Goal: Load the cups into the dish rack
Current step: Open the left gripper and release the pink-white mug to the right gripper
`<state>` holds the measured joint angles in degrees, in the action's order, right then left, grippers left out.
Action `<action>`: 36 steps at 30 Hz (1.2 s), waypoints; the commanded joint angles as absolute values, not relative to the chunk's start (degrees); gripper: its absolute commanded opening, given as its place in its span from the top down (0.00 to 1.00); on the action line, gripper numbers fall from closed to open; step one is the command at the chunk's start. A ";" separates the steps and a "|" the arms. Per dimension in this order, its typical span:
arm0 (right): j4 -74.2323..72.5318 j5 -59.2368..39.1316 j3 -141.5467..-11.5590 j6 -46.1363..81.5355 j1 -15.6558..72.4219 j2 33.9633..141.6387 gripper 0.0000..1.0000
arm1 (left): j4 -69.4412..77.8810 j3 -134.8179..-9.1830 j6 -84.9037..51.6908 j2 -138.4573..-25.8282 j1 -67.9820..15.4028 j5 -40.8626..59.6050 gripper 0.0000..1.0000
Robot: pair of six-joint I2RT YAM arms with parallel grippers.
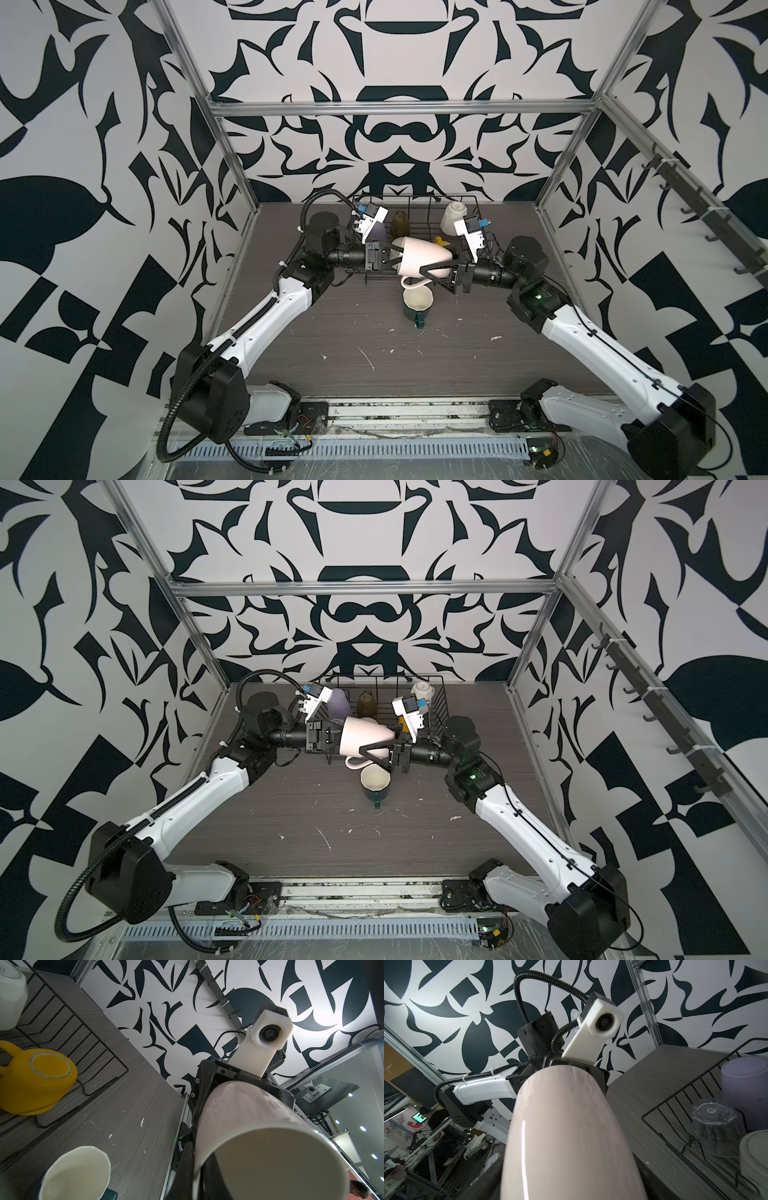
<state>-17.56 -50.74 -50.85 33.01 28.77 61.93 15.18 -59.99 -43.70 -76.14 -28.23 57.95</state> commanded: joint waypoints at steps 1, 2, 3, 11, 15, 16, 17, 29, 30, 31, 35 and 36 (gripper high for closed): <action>-18.22 -44.60 -53.44 31.95 29.26 61.89 1.00 | 17.50 -60.98 -43.68 -75.04 -29.45 60.31 1.00; -17.93 -44.43 -53.44 31.86 29.25 61.80 1.00 | 17.45 -60.96 -43.68 -74.94 -29.44 60.19 1.00; -17.67 -44.18 -53.45 31.69 29.20 61.63 1.00 | 17.41 -60.92 -43.68 -74.88 -29.47 59.95 1.00; -15.89 -43.29 -54.14 30.79 29.24 60.04 1.00 | 16.89 -60.74 -43.35 -73.98 -29.44 58.51 0.97; -14.78 -42.72 -54.48 30.19 29.24 59.34 1.00 | 15.26 -60.95 -42.16 -73.47 -29.43 57.20 0.85; -14.64 -42.68 -54.49 30.08 29.27 59.20 1.00 | 14.95 -60.98 -41.95 -73.48 -29.44 56.93 0.83; -14.30 -42.60 -54.66 29.92 29.25 59.08 1.00 | 14.68 -60.91 -41.77 -73.48 -29.43 56.65 0.81; -10.99 -40.14 -55.81 28.96 29.19 57.00 1.00 | 12.06 -60.71 -39.65 -70.60 -29.20 54.24 0.44; -10.47 -39.80 -55.97 28.76 29.27 56.80 1.00 | 11.80 -60.65 -39.39 -70.47 -29.19 53.93 0.39; -10.10 -39.42 -56.14 28.75 29.23 56.63 1.00 | 11.72 -60.62 -39.22 -70.32 -29.10 53.76 0.34; -6.41 -37.61 -57.93 28.82 29.24 56.13 1.00 | 11.64 -60.11 -38.75 -69.32 -29.00 52.73 0.11; -5.40 -37.01 -58.46 28.59 29.22 55.87 1.00 | 11.53 -59.82 -38.40 -69.02 -29.00 52.30 0.08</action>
